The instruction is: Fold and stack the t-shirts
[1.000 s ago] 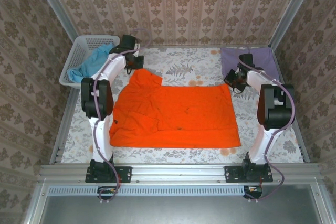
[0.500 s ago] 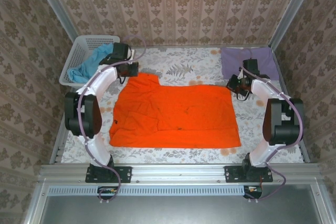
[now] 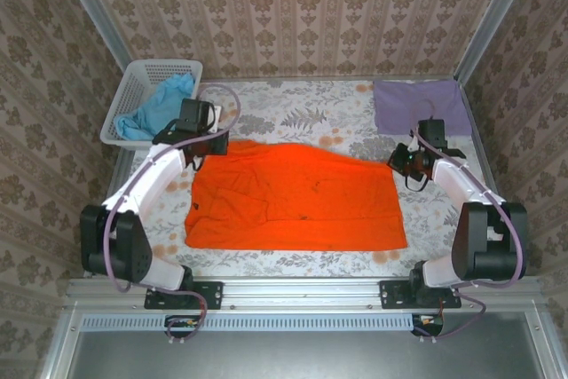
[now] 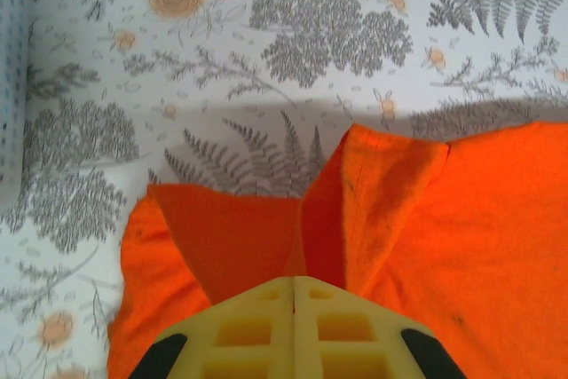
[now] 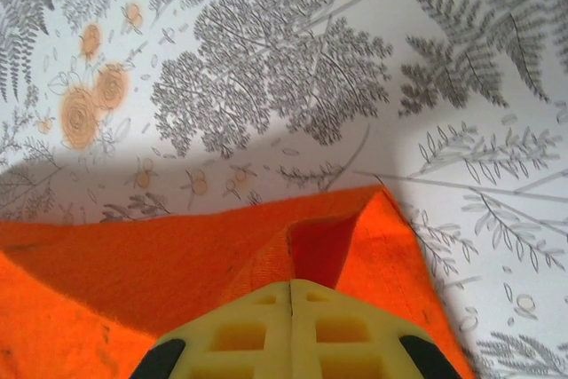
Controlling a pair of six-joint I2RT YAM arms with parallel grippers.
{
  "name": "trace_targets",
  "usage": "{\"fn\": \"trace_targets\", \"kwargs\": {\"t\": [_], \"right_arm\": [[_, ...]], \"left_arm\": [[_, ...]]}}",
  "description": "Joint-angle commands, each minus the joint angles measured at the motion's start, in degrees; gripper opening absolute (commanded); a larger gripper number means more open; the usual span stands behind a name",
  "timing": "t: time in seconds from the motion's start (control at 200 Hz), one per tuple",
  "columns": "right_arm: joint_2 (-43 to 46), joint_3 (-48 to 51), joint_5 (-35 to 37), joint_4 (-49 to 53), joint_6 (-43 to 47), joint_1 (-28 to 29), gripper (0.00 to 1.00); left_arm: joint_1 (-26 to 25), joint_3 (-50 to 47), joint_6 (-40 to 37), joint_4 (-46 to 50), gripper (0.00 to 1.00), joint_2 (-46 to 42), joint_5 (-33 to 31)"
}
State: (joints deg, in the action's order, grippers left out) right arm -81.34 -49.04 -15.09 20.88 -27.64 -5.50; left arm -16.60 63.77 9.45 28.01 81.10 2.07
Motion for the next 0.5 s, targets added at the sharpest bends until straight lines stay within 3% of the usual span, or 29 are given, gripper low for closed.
{"fn": "trace_targets", "kwargs": {"t": [0.0,0.255,0.44,0.495], "right_arm": [[3.2,2.3,-0.5,0.0,-0.9,-0.6,0.00],[5.5,5.5,0.7,0.4,-1.3,-1.8,0.00],[6.1,8.5,2.2,0.5,-2.9,-2.1,0.00],[6.3,9.4,3.4,0.8,-3.7,-2.7,0.04]], "left_arm": [[-0.2,-3.4,2.8,2.0,0.00,-4.7,-2.0],[-0.2,-10.6,7.0,6.6,0.00,-13.6,-2.4],[-0.5,-14.5,14.9,12.2,0.00,-17.7,-5.4],[-0.5,-15.0,18.2,14.7,0.23,-19.3,-9.4]]}}
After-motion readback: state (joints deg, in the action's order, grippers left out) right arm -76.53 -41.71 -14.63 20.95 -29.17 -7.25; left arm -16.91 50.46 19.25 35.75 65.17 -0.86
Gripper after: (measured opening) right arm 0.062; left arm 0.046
